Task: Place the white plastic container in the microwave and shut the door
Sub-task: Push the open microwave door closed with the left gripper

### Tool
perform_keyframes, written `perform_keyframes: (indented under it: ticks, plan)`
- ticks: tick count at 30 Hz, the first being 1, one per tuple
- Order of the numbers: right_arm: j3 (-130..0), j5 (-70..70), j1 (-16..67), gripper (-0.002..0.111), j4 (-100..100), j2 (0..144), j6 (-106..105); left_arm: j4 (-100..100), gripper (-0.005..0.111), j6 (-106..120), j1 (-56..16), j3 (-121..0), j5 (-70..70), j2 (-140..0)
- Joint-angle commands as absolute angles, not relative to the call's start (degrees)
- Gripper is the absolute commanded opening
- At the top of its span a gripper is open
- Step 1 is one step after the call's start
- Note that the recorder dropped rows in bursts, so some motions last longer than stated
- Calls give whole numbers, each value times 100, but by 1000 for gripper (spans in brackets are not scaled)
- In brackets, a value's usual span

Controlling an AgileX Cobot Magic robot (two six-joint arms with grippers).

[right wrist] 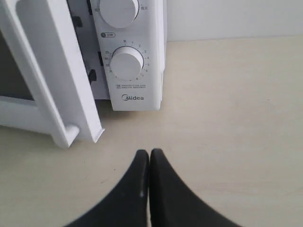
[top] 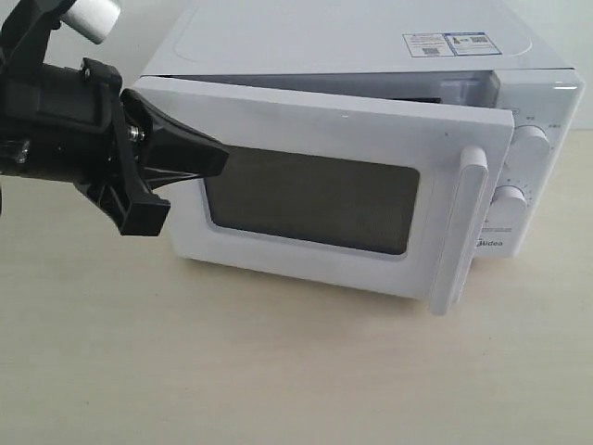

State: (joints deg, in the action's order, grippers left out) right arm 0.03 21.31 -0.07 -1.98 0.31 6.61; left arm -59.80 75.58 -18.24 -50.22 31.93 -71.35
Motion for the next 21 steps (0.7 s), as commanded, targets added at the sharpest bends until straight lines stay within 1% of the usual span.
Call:
perform_keyframes:
  ticks: [1, 3, 12, 21]
  plan:
    - [0, 2104, -48, 0, -203, 0, 655, -6062, 4, 7521, -1863, -4990, 3167, -7146]
    - [0, 2104, -48, 0, -203, 0, 655, -6062, 4, 7350, -1863, -4990, 3219, -7146]
    - [0, 2104, -48, 0, -203, 0, 655, -6019, 4, 7167, -1863, -4990, 4250, -6968]
    - [0, 2104, -48, 0, -203, 0, 655, -5769, 4, 6644, -1863, -4986, 4412, -6139]
